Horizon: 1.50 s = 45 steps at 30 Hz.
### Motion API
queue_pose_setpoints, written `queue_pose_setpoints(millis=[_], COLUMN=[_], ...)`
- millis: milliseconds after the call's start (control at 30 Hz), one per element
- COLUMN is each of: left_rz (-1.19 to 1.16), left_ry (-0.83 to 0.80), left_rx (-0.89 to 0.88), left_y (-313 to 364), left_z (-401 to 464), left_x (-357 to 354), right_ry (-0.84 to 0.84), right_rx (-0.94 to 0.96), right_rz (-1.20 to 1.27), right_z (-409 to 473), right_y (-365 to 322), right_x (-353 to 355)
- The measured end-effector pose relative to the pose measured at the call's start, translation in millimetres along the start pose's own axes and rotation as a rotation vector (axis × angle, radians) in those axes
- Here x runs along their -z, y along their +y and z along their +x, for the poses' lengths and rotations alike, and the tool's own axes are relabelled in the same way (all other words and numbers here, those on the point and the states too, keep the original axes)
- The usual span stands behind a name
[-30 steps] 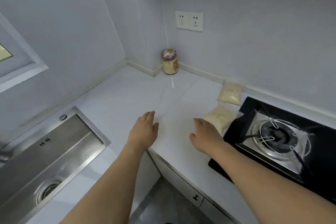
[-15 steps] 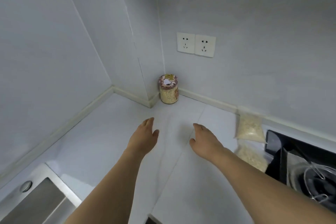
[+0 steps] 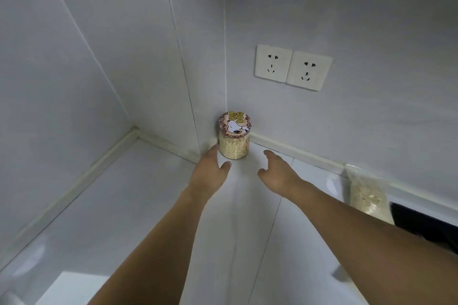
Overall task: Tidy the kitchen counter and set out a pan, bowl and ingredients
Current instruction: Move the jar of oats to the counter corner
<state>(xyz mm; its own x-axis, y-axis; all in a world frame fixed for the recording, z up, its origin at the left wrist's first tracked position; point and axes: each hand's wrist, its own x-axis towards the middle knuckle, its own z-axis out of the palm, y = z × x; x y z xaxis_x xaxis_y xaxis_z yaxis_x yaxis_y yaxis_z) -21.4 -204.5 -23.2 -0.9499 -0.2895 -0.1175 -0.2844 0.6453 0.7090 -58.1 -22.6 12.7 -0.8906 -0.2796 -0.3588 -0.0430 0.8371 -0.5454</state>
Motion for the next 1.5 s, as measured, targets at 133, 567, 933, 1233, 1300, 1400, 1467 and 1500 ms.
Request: queue_pose_setpoints(millis=[133,567,933,1233,1300,1400,1467,1500], left_rz=[-0.138,-0.501,-0.446,-0.432,-0.402,-0.375,-0.376,-0.38], left_ry=[0.056,0.032,-0.068,-0.128,-0.133,-0.11,-0.084,-0.076], left_rx=[-0.071,-0.143,-0.148,-0.181,-0.227,-0.307,-0.327,-0.348], left_y=[2,-21,-32,-22,-12,10,22,32], left_z=[27,98,119,89,80,63,53,46], left_x=[-17,-34,-35,-24,-14,2,12,17], right_ry=[0.015,-0.164,-0.133,-0.14,-0.106,-0.042,-0.02,0.001], right_rx=[0.003,0.143,0.308,0.334,0.37,0.412,0.415,0.422], right_rz=[0.003,0.192,-0.043,0.104,0.094,0.12,0.167,0.189], right_z=[35,147,173,125,108,78,63,52], right_y=[-7,-5,9,19,18,17,12,11], right_x=[-1,6,15,25,33,46,54,60])
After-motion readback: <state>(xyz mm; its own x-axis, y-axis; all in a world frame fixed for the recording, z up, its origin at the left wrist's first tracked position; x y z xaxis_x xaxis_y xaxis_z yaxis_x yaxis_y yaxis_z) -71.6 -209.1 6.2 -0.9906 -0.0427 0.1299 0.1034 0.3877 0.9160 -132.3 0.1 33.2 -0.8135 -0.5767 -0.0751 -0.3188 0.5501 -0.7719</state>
